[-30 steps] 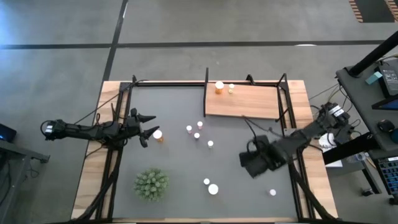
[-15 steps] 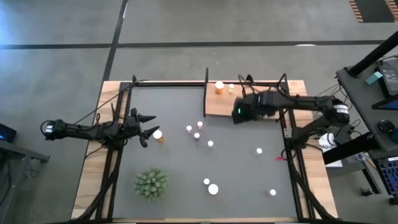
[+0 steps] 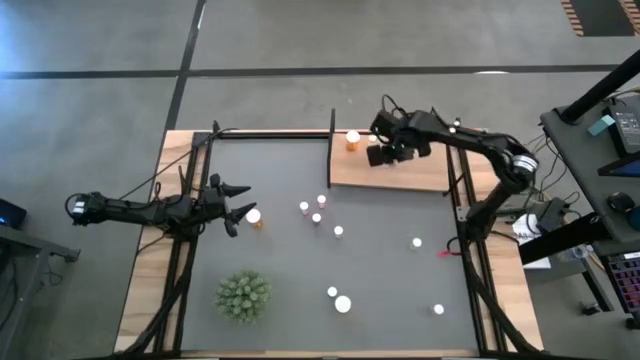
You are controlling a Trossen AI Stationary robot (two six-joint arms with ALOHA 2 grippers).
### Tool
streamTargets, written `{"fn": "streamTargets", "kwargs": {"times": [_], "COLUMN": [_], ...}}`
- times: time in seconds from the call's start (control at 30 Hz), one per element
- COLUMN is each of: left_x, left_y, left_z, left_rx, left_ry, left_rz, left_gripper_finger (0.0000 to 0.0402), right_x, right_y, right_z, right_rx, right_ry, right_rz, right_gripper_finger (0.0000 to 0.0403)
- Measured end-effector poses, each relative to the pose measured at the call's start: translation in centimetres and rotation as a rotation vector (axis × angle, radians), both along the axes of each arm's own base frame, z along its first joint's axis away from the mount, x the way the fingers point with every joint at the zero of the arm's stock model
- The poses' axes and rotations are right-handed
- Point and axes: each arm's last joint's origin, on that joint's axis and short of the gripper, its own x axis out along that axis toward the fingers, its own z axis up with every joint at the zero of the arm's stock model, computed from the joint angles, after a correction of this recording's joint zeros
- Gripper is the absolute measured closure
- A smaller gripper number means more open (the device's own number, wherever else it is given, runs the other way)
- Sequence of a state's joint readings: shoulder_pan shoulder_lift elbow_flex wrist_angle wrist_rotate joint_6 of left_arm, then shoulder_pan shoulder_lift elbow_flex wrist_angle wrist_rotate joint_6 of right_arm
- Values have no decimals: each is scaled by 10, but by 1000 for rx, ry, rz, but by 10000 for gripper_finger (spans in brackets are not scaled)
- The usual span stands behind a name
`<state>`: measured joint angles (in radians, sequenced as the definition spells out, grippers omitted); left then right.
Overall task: Pick and place medicine bottles onto shelf by color
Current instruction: Put the right blue pill bottle on the shelf
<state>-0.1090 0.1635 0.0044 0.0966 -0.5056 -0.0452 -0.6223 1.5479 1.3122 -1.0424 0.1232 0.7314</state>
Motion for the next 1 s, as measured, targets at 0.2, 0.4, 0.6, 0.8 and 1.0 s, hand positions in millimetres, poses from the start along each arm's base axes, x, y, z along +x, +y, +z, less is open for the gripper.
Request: {"fn": "streamTargets", "kwargs": {"times": [0.2,0.4,0.6,0.8,1.0], "left_x": [0,0,0,0,0], "left_y": [0,0,0,0,0], "left_z": [0,0,0,0,0], "left_rx": [0,0,0,0,0], "left_ry": [0,0,0,0,-1], "left_rz": [0,0,0,0,0], "left_gripper_finger": [164,164,164,164,164], "right_x": [2,7,9,4,2], "right_y": [-41,-63,-79,-86,-89], "right_z": [-16,-23,-20,-21,-21], "right_rx": [93,102,79,82,79], "right_ry": [-14,-9,-23,-25,-30], "right_rz": [-8,-20,-13,-33,-44], "right_gripper_finger": [305,304,304,303,303]}}
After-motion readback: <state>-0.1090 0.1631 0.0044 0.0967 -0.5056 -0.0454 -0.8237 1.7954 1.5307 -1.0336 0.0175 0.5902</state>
